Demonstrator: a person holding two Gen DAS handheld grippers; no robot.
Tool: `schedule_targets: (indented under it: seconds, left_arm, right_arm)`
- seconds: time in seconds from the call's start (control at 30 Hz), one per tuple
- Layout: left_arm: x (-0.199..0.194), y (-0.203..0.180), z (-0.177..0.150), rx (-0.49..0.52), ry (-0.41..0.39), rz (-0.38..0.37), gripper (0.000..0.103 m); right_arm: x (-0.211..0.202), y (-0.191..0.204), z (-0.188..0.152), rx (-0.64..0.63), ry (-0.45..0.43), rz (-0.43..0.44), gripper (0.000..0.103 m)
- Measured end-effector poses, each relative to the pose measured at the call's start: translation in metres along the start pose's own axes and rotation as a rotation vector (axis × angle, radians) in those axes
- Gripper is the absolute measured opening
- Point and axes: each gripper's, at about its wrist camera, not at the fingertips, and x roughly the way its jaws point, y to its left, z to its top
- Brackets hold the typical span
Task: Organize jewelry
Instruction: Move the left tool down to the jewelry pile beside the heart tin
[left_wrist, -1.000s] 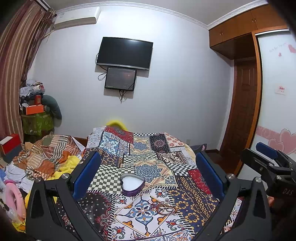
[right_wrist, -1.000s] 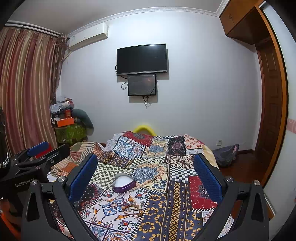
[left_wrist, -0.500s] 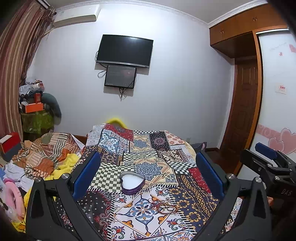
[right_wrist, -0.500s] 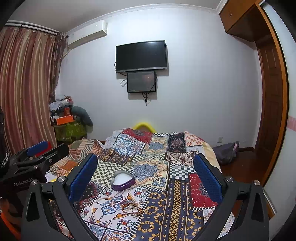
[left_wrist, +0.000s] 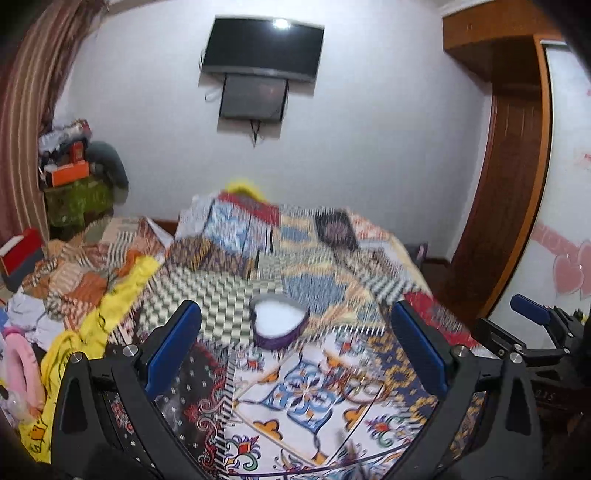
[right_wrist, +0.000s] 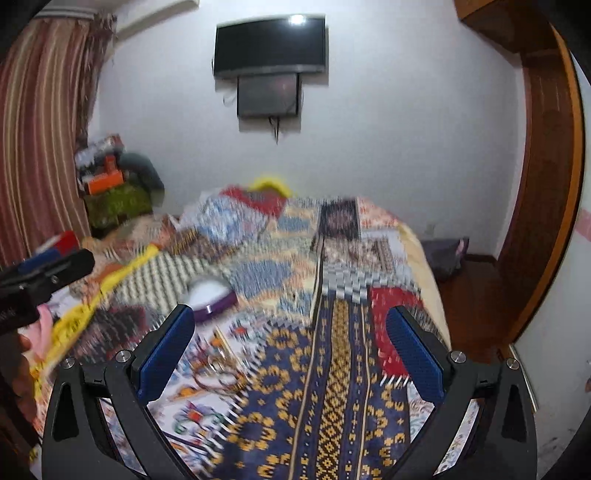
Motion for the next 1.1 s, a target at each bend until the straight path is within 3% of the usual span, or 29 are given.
schedule_targets:
  seconds: [0.13, 0.27, 0.47, 0.67, 0.8, 1.1]
  left_arm:
    - [0.028, 0.002, -0.02, 0.02, 0.106, 0.0, 0.098]
    - [0.06, 0.002, -0.045, 0.049, 0.237, -0.008, 0.087]
    - [0.089, -0.001, -0.064, 0.065, 0.362, -0.073, 0.062]
    - [0.106, -0.009, -0.063, 0.103, 0.408, -0.145, 0.045]
    - [0.117, -0.013, -0.063, 0.124, 0.444, -0.189, 0.034]
    - [0.131, -0.019, -0.067, 0.15, 0.465, -0.225, 0.027]
  right_arm:
    - [0.023, -0.003, -0.015, -0.013, 0.092, 0.021, 0.102]
    - [0.037, -0.006, -0.027, -0.026, 0.168, 0.068, 0.085]
    - [0.057, -0.009, -0.033, -0.029, 0.247, 0.161, 0.061]
    - [0.082, -0.007, -0.026, -0.055, 0.306, 0.234, 0.042]
    - [0.097, -0.006, -0.023, -0.074, 0.345, 0.276, 0.036]
    - [0.119, 0.003, -0.021, -0.128, 0.406, 0.34, 0.028]
